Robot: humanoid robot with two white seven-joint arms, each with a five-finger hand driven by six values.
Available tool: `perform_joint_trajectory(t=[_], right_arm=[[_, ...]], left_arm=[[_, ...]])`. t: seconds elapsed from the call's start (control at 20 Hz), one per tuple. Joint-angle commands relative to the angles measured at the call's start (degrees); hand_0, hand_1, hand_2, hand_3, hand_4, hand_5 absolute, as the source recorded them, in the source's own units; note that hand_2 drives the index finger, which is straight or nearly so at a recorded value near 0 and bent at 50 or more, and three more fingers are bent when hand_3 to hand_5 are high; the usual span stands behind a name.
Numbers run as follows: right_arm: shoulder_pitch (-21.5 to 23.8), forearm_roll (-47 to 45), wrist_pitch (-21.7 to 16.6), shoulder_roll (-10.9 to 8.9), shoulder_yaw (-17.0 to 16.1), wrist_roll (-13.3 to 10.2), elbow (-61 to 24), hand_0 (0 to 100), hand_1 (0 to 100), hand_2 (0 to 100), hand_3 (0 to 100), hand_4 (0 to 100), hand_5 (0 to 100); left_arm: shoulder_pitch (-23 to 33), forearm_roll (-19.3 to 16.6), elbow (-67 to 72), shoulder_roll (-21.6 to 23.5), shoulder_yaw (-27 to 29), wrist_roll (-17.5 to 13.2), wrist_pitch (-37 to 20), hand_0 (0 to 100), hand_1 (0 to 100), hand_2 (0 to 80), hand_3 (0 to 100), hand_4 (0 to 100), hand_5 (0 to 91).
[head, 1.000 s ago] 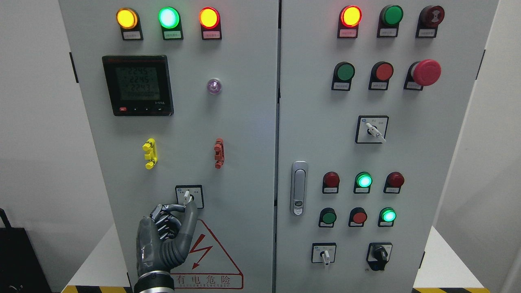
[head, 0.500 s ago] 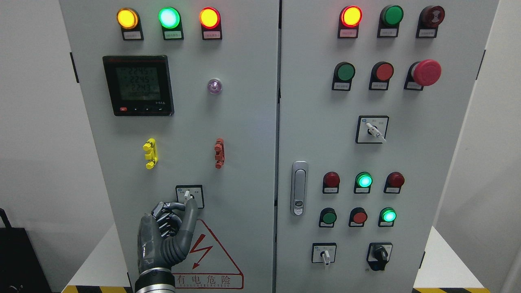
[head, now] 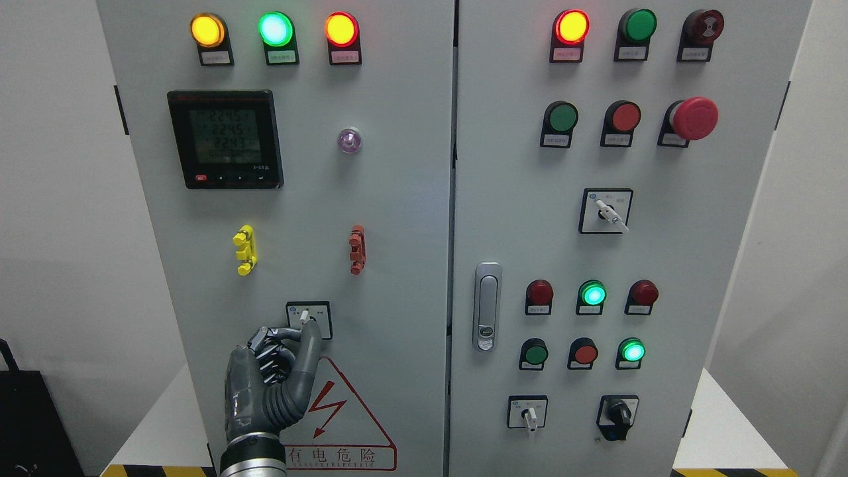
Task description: Turn on light switch 1
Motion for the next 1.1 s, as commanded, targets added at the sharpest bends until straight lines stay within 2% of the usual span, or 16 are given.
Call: perform_joint_trajectory(t=[0.0,0.35,1.05], right_arm=[[0.00,0.01,-0.03,0.00,0.00,0.06,-0.01,5,0,0,0,0,0],[0.00,0.01,-0.03,0.00,0.00,-0.03,-0.01,5,0,0,0,0,0],[0.00,-0.08,-0.03,0.00,0.00,0.06,-0.01,5,0,0,0,0,0]], left_arm=[[-0.12,-0.06,0.03,0.01,-0.05,-0.03,0.13,29,42,56.3,96,94,84.8],[-0.30,-0.33,0.21,0.01,-0.14,-0.03,0.22,18,41,57.0,97,95,85.0],[-1.44,-1.56,1.00,-0.08,-0.14,-0.03,1.36,14,48,57.6,97,95,85.3]])
